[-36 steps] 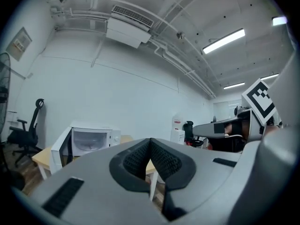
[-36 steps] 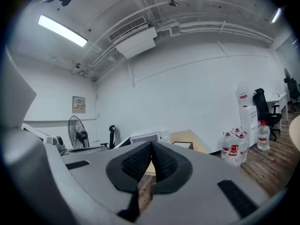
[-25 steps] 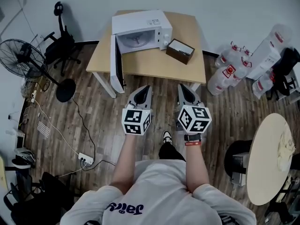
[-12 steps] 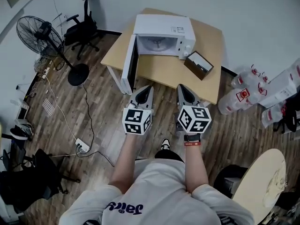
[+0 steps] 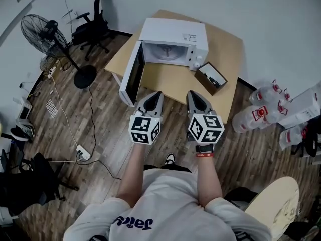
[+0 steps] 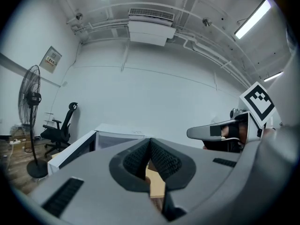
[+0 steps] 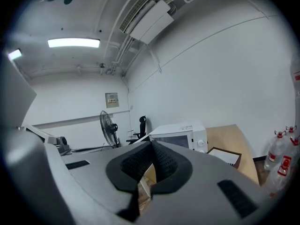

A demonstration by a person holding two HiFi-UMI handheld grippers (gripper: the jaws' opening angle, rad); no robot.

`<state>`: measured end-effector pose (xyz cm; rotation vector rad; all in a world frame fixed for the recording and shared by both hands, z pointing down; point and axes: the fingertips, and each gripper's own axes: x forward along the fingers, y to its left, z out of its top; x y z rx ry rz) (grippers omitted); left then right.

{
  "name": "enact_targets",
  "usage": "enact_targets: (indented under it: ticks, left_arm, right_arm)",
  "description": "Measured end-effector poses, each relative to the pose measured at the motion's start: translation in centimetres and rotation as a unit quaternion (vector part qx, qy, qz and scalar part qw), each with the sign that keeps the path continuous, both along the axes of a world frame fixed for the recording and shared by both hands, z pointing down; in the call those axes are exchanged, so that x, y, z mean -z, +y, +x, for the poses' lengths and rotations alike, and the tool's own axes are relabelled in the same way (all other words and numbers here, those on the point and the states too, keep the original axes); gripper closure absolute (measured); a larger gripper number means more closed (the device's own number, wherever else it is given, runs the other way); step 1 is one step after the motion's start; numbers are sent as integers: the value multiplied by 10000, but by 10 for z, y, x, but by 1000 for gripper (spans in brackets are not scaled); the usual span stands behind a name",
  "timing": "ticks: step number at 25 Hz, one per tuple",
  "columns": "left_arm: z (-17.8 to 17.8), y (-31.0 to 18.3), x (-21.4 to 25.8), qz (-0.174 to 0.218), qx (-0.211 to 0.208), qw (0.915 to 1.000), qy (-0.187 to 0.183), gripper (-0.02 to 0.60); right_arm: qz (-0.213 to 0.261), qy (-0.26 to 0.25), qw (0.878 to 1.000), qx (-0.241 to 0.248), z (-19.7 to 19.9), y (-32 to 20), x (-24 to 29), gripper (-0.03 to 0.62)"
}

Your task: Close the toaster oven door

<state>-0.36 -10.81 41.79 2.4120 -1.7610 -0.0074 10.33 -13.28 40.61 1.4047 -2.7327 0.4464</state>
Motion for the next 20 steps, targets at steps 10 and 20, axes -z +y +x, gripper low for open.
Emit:
enact_targets:
  ticks: [10, 20]
  left_arm:
    - [1, -19, -7, -105, 59, 9999, -64, 565]
    - [-94, -29, -8, -84, 522, 9986, -66, 545]
  right_arm:
    - [-198, -134, 9981, 567, -22, -35, -16, 579]
    - [-213, -131, 9931, 1147, -115, -57, -18, 579]
